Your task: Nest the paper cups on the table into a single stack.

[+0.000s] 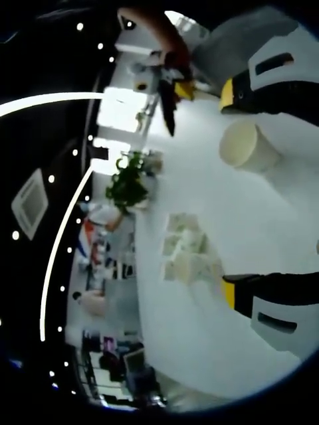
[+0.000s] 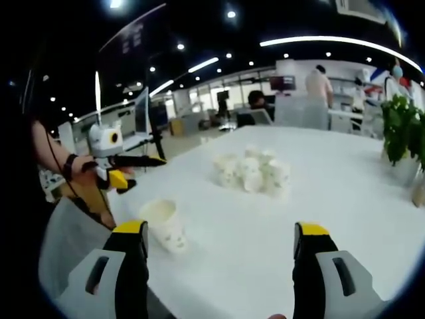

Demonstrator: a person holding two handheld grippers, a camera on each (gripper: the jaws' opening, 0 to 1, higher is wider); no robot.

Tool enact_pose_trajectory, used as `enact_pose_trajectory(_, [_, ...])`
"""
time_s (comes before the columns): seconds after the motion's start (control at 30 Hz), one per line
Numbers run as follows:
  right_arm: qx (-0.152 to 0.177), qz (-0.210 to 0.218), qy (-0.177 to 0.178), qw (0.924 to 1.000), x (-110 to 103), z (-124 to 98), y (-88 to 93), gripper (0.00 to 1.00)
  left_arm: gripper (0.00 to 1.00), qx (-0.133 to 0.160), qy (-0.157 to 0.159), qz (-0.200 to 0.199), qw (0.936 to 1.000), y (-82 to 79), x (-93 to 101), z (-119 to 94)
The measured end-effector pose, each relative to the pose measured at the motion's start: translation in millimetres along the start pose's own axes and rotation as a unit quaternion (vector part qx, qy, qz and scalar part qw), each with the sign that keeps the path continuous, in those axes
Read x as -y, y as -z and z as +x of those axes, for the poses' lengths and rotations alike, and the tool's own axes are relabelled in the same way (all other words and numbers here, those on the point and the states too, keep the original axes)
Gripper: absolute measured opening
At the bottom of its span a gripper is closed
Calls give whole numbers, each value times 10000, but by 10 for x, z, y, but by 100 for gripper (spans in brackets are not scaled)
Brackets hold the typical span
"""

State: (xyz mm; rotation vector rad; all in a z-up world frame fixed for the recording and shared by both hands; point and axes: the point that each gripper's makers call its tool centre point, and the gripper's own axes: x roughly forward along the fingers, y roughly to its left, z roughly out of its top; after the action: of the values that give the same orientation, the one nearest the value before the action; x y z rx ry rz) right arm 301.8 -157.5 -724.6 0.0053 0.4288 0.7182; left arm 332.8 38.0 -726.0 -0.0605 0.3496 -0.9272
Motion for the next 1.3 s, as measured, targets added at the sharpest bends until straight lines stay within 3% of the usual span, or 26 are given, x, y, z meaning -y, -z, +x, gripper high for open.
enact_pose_trajectory(0.4, [83, -405, -205, 9989, 108, 238, -340, 88, 98, 39, -24, -25, 10000, -29, -14, 17])
enact_pose_trajectory(0.77, [-84, -977, -689, 9928, 48, 649, -625, 88, 98, 62, -34, -96, 9999, -19, -9, 55])
enact_pose_trajectory(1.13, [-270, -1331, -927, 9864, 139, 1066, -847, 85, 98, 87, -70, -84, 9999, -9, -57, 62])
enact_pose_trajectory(1.3, [-437, -1536, -1105, 9810, 130, 1255, -849, 85, 98, 141, -172, -126, 9997, -1, -96, 48])
